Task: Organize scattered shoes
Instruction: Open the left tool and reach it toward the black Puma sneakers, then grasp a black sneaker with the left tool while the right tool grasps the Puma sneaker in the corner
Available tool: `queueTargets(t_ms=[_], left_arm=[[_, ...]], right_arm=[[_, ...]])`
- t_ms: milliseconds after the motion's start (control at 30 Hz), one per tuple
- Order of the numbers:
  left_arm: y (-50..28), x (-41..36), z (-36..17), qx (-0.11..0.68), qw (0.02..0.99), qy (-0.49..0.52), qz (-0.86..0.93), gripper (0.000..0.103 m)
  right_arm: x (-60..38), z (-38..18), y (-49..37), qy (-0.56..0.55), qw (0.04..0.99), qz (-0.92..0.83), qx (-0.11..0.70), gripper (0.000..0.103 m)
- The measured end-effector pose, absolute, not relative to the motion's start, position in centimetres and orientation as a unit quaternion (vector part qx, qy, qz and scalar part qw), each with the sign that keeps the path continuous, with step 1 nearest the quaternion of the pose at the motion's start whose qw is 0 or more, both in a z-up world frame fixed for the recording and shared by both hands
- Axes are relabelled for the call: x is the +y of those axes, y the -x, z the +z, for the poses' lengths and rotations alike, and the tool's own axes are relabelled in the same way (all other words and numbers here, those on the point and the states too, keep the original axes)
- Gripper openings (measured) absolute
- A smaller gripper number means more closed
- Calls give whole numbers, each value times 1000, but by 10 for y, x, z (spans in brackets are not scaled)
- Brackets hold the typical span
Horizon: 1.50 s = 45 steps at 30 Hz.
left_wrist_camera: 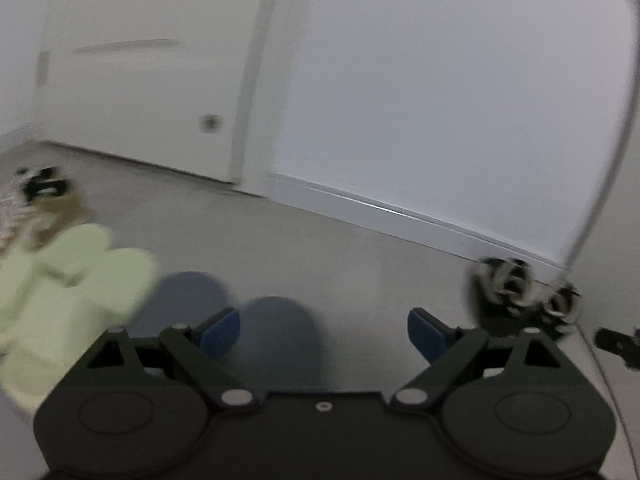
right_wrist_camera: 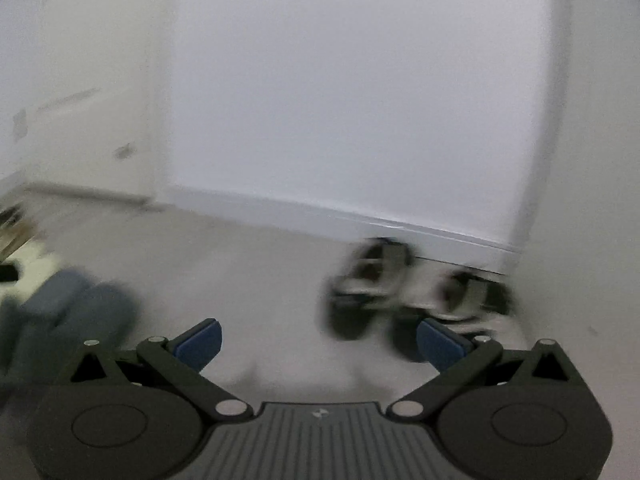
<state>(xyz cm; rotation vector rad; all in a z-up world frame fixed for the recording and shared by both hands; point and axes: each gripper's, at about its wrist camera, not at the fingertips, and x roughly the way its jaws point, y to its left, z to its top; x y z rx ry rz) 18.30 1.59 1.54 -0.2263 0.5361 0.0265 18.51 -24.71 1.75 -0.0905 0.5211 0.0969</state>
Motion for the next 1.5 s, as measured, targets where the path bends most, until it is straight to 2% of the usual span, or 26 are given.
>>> queueTargets(t_ms=[100, 333, 433, 500, 600, 700, 900, 933, 967, 1033, 1100, 1167, 1267, 1500], left_arm=[[-205, -24, 15, 269, 958, 91, -25, 91], [-285, -119, 6, 295, 948, 70, -101, 88], [-327, -143, 3, 302, 945, 60, -106, 82], [-352, -157, -1, 310, 944, 56, -102, 72], [-390, -174, -15, 340, 933, 65, -100, 56], [-416, -181, -28, 363, 921, 87, -113, 55], [-446, -198, -56, 407, 908, 67, -74, 53], [-446, -195, -61, 413, 905, 83, -66, 49], [-446, -193, -65, 418, 901, 100, -58, 32], [-441, -185, -71, 408, 901, 138, -54, 26], [-430, -183, -72, 390, 910, 133, -41, 20], [-415, -179, -70, 378, 917, 126, -26, 18], [-379, -157, -72, 368, 913, 177, 5, 18], [-253, -96, -67, 358, 899, 225, 116, 19]], right_arm=[[-287, 12, -202, -42, 961, 5, 275, 103], [-337, 3, -225, -121, 952, -83, 269, 103], [-365, 4, -218, -184, 941, -117, 258, 103], [-385, 1, -213, -245, 932, -109, 244, 103], [-393, -7, -217, -261, 925, -119, 250, 103], [-398, -16, -222, -277, 915, -124, 266, 103], [-395, -21, -227, -271, 918, -112, 268, 103], [-394, -19, -226, -271, 917, -112, 269, 103], [-395, -19, -227, -274, 916, -111, 272, 103], [-398, -21, -228, -288, 910, -109, 278, 103], [-400, -23, -228, -301, 905, -108, 279, 103], [-403, -25, -227, -312, 902, -107, 279, 103], [-406, -26, -226, -324, 897, -107, 283, 103], [-406, -24, -224, -346, 890, -90, 283, 103]])
